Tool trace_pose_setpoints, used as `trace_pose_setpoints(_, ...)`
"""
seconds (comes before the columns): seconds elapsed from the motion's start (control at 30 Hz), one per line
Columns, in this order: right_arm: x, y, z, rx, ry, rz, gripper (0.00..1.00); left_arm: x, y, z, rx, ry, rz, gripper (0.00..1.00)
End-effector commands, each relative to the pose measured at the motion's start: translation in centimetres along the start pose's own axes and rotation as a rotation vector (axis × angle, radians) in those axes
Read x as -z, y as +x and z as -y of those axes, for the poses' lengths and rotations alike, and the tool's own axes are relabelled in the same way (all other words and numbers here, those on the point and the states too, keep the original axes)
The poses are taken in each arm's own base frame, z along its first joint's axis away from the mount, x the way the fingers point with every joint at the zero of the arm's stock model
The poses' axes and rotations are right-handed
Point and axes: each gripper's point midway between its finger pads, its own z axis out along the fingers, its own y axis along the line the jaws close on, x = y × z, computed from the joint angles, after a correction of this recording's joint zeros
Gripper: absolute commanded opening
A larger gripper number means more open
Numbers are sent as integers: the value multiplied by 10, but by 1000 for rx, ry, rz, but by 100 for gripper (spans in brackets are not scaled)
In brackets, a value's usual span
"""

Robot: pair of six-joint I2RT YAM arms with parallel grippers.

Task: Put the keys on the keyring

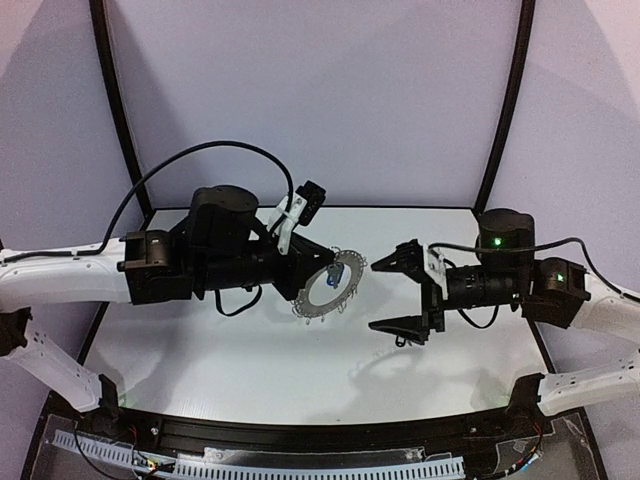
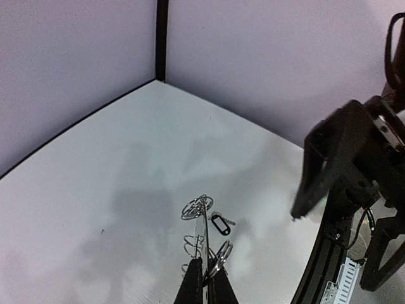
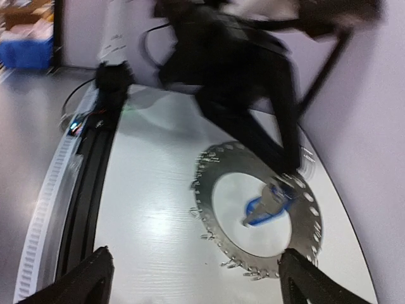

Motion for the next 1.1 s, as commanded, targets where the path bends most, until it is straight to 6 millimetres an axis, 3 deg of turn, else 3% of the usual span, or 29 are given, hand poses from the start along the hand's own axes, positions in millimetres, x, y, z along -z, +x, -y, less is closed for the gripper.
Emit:
trace_pose_setpoints(0.0, 20, -16, 40, -93, 253, 57, 98, 36, -53, 26, -135, 145, 245, 1)
trace_pose_setpoints(0.03, 28, -17, 51, -129, 326, 69, 98, 45, -61, 36, -175, 203, 314, 1)
trace_pose_setpoints(0.07, 33, -18, 55, -147, 355, 76, 98, 51, -55, 40, -195, 234, 329, 1)
trace_pose_setpoints(0.2, 40, -14, 56, -198, 379, 74, 99, 74, -56, 56, -249, 344, 448, 1)
trace_pose_setpoints(0.4, 30, -15, 47, -249, 288, 77, 93, 99, -57, 75, -310, 471, 532, 1)
trace_pose_setpoints(0.57, 20, -29, 35, -256, 166, 120, 84, 111, -60, 82, -316, 521, 577, 1)
trace_pose_setpoints(0.93, 30, -62, 9, -187, 0, 243, 75, 119, -54, 87, -319, 567, 571, 1)
trace_pose_setpoints(1.07, 30, -66, 8, -169, -14, 249, 69, 119, -53, 88, -318, 574, 566, 1)
